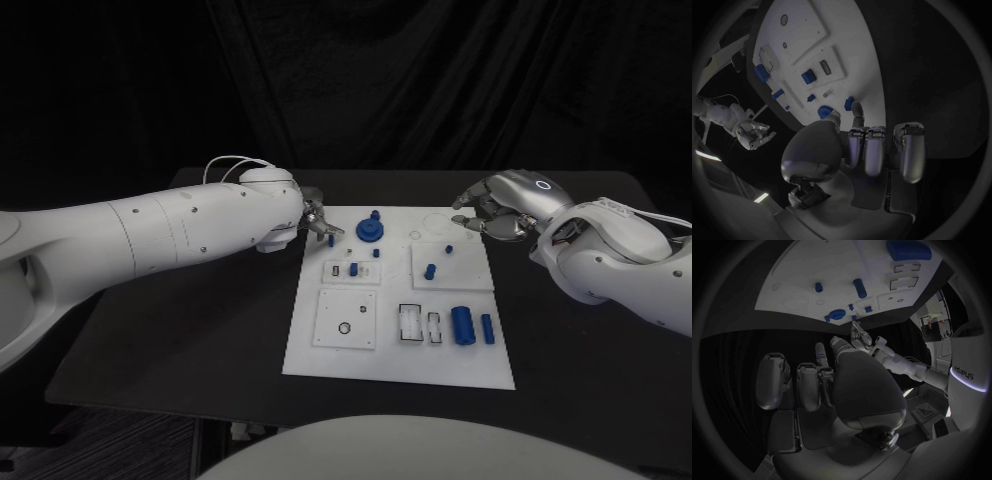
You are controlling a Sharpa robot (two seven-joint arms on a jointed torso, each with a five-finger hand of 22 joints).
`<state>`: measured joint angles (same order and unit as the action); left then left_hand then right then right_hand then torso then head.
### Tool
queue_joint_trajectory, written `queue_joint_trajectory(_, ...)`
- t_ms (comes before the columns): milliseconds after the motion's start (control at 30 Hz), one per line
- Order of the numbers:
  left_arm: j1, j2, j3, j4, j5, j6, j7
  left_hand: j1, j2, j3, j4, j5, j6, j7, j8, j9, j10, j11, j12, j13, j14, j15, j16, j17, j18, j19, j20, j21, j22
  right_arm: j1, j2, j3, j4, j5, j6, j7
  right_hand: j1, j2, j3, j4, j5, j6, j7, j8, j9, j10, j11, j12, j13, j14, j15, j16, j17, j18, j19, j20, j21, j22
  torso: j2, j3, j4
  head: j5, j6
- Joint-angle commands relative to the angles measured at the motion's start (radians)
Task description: Assemble the parts on the task board
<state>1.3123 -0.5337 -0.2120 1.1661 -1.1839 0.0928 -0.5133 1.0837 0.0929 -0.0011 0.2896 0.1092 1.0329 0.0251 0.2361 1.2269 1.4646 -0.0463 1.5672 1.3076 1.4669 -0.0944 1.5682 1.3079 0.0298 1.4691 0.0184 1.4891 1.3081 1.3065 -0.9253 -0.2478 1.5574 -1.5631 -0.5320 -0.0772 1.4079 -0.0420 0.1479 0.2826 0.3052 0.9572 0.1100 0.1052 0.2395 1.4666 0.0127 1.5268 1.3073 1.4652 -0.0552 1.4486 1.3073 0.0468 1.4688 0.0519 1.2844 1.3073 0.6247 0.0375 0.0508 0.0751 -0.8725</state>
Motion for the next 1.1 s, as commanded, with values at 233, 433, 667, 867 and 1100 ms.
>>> queue_joint_trajectory(233, -0.003, 0.008, 0.001, -0.008, 0.008, -0.006, 0.018, -0.001, 0.005, -0.006, -0.002, 0.017, 0.008, 0.003, -0.017, -0.016, 0.106, 0.007, 0.004, 0.263, 0.104, 0.009, 0.003, 0.263, 0.001, 0.027, 0.009, -0.006, 0.188, -0.002, 0.002, 0.001, -0.001, -0.003, 0.000, -0.014, -0.010, 0.002, -0.001, 0.005, 0.006, 0.007, -0.002, -0.003, -0.002, 0.057, 0.008, -0.007, 0.217, 0.078, 0.006, -0.006, 0.151, 0.014, 0.009, 0.006, -0.004, 0.182, 0.000, 0.0004, 0.0024, -0.001, 0.000)
queue_joint_trajectory(433, -0.008, 0.017, 0.001, -0.020, 0.008, -0.004, 0.015, 0.008, 0.004, -0.006, -0.005, 0.031, 0.006, 0.005, -0.027, -0.024, 0.106, 0.009, 0.004, 0.263, 0.104, 0.010, 0.003, 0.263, 0.001, 0.027, 0.010, -0.006, 0.189, -0.002, 0.004, 0.001, -0.002, -0.003, 0.001, -0.014, -0.011, 0.002, 0.000, 0.004, 0.007, 0.007, -0.002, -0.004, -0.002, 0.056, 0.008, -0.008, 0.216, 0.077, 0.006, -0.007, 0.150, 0.014, 0.009, 0.006, -0.005, 0.182, 0.000, 0.0005, 0.0017, -0.002, 0.000)
queue_joint_trajectory(667, -0.015, 0.024, 0.001, -0.031, 0.008, 0.003, 0.013, 0.024, 0.004, -0.002, -0.008, 0.044, -0.004, 0.008, -0.038, -0.030, 0.106, 0.011, 0.004, 0.263, 0.104, 0.012, 0.003, 0.263, 0.000, 0.028, 0.012, -0.006, 0.190, -0.002, 0.004, 0.001, -0.001, -0.003, 0.002, -0.014, -0.011, 0.002, 0.000, 0.004, 0.007, 0.007, -0.002, -0.004, -0.002, 0.056, 0.008, -0.008, 0.216, 0.077, 0.006, -0.007, 0.150, 0.014, 0.009, 0.006, -0.005, 0.182, 0.000, 0.0002, 0.0015, -0.009, 0.000)
queue_joint_trajectory(867, -0.021, 0.030, 0.001, -0.041, 0.008, -0.005, 0.014, 0.034, 0.003, 0.001, -0.009, 0.052, -0.016, 0.013, -0.047, -0.033, 0.106, 0.014, 0.004, 0.263, 0.104, 0.014, 0.003, 0.263, 0.001, 0.027, 0.014, -0.007, 0.190, -0.002, 0.004, 0.001, -0.001, -0.003, 0.002, -0.015, -0.011, 0.002, 0.000, 0.004, 0.007, 0.007, -0.002, -0.004, -0.002, 0.056, 0.008, -0.008, 0.216, 0.077, 0.006, -0.007, 0.150, 0.014, 0.009, 0.006, -0.005, 0.182, -0.001, 0.0005, 0.0015, -0.014, 0.000)
queue_joint_trajectory(1100, -0.027, 0.033, 0.001, -0.047, 0.008, -0.018, 0.018, 0.043, 0.003, 0.003, -0.009, 0.063, -0.030, 0.018, -0.056, -0.034, 0.106, 0.019, 0.004, 0.263, 0.104, 0.018, 0.003, 0.263, 0.001, 0.026, 0.017, -0.008, 0.190, -0.002, 0.004, 0.001, -0.002, -0.003, 0.003, -0.014, -0.010, 0.002, 0.000, 0.003, 0.007, 0.007, -0.002, -0.004, -0.002, 0.056, 0.008, -0.008, 0.216, 0.077, 0.006, -0.008, 0.149, 0.014, 0.009, 0.006, -0.006, 0.182, 0.000, 0.0002, 0.0009, -0.013, 0.000)
